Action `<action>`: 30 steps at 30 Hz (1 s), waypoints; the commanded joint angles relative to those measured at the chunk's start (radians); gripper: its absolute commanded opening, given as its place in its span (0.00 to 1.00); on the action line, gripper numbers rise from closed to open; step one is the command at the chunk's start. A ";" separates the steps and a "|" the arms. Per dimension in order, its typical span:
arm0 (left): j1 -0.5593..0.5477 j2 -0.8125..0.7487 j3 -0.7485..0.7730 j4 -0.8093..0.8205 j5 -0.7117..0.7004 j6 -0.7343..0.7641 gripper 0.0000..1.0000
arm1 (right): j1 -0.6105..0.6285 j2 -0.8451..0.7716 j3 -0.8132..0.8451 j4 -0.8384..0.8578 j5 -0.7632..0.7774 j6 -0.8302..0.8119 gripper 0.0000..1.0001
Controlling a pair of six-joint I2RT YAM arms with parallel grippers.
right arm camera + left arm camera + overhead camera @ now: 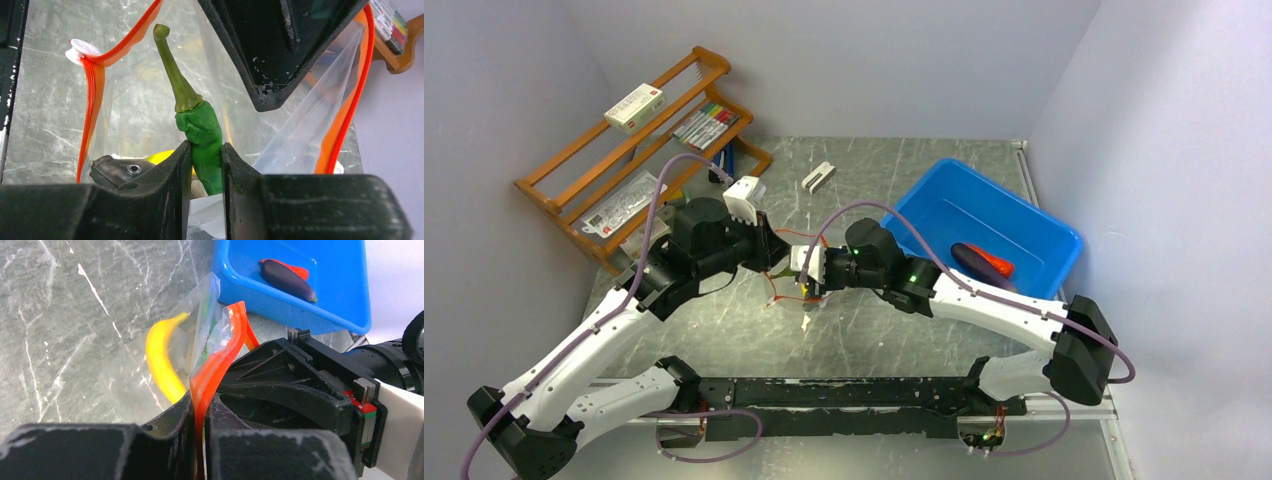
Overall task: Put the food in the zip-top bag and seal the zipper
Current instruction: Place the fake vegetable in the zipper food storage bag.
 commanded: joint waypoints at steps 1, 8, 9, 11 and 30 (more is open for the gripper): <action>0.009 -0.004 0.001 0.014 -0.010 0.013 0.07 | 0.010 0.022 0.038 -0.047 0.058 -0.024 0.25; 0.009 -0.001 -0.007 0.012 -0.030 0.017 0.07 | 0.025 0.021 0.049 -0.061 0.084 0.004 0.41; 0.009 -0.001 -0.009 0.010 -0.037 0.018 0.07 | 0.025 0.015 0.048 -0.060 0.080 0.017 0.42; 0.009 0.000 -0.015 0.008 -0.051 0.022 0.07 | 0.024 -0.001 0.049 -0.048 0.061 0.047 0.43; 0.009 -0.001 -0.062 -0.005 -0.159 0.062 0.07 | 0.023 0.058 0.251 -0.221 0.384 0.641 0.47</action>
